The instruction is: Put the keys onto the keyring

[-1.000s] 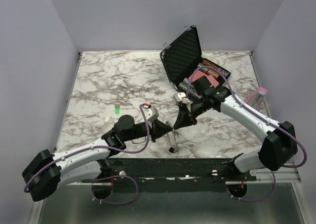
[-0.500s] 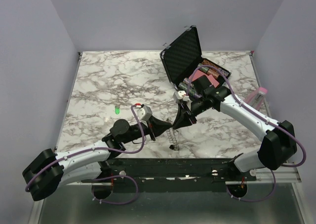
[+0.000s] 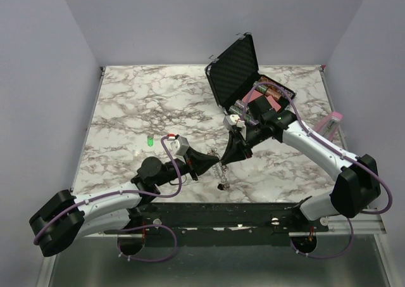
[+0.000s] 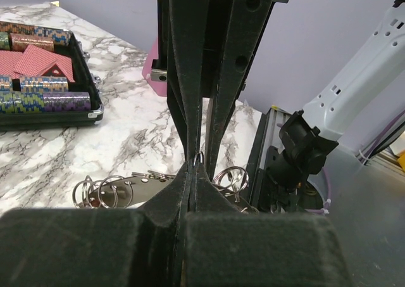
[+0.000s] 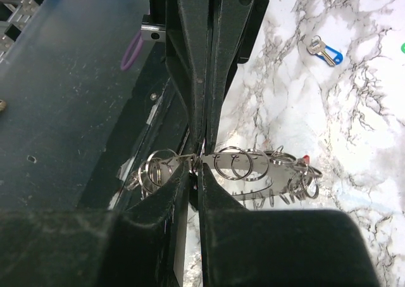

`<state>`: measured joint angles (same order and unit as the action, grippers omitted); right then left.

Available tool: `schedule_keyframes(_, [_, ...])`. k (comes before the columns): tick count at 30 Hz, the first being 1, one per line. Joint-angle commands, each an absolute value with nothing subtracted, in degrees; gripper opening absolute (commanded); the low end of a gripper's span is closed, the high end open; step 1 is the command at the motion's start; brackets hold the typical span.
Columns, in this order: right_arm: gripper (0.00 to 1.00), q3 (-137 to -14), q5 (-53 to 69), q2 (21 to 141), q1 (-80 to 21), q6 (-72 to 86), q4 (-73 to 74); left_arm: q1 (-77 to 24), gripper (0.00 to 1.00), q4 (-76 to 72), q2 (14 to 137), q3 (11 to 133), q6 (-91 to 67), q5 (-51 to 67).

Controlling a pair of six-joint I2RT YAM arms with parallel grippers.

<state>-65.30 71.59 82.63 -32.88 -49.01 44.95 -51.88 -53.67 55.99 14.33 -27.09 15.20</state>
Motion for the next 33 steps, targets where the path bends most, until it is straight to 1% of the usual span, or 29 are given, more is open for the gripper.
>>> schedule_keyframes(1, [0.19,-65.0,74.7,82.7,-32.8,-47.3,44.5,-51.7,0.00,-59.6,56.5,14.1,-27.7,14.2])
schedule_keyframes(6, [0.19,-65.0,74.9,82.7,-32.5,-46.9,44.3,-51.7,0.00,-58.5,56.6,14.3,-27.3,14.9])
schedule_keyframes(8, [0.15,-65.0,75.0,82.6,-32.5,-46.8,44.2,-51.7,0.00,-58.4,56.7,14.3,-27.2,15.1])
schedule_keyframes(10, [0.07,-65.0,75.0,82.5,-32.4,-46.8,44.2,-51.7,0.00,-57.9,56.5,14.2,-27.0,15.2])
schedule_keyframes(12, [0.02,-65.0,75.0,82.4,-32.3,-46.8,44.2,-51.7,0.00,-56.5,56.2,14.3,-26.5,15.5])
schedule_keyframes(13, [0.01,-65.0,75.0,82.4,-32.3,-46.8,44.2,-51.7,0.00,-56.0,55.9,14.4,-26.2,15.7])
schedule_keyframes(15, [0.01,-65.0,74.7,82.4,-32.3,-46.8,44.3,-51.7,0.00,-54.3,55.2,14.5,-25.5,16.5])
schedule_keyframes(16, [0.01,-65.0,74.4,82.4,-32.3,-46.9,44.4,-51.7,0.06,-53.2,54.8,14.6,-25.1,16.7])
schedule_keyframes(18, [0.01,-65.0,73.7,82.4,-32.3,-47.2,44.4,-51.7,0.25,-49.7,53.1,15.0,-23.4,17.6])
schedule_keyframes(19, [0.00,-65.0,73.0,82.4,-32.3,-47.8,44.8,-51.6,0.39,-47.2,51.8,15.5,-22.2,18.0])
schedule_keyframes(21, [0.00,-65.1,71.5,82.3,-32.3,-48.9,45.6,-51.6,0.52,-39.2,49.1,17.8,-18.7,19.2])
schedule_keyframes(24, [0.00,-65.8,68.7,82.2,-32.3,-52.1,48.3,-51.4,0.62,-22.1,46.0,23.6,-11.4,21.4])
schedule_keyframes(27, [0.00,-66.8,66.5,82.4,-32.3,-55.2,51.4,-51.1,0.66,-6.6,45.9,30.5,-4.5,24.2])
schedule_keyframes(30, [0.00,-67.7,64.3,82.4,-32.3,-57.6,53.8,-50.9,0.68,2.5,48.2,36.5,-0.3,26.6])
schedule_keyframes(33, [0.00,-68.1,63.4,82.2,-32.4,-58.4,54.7,-50.9,0.68,6.7,52.2,40.2,2.9,28.3])
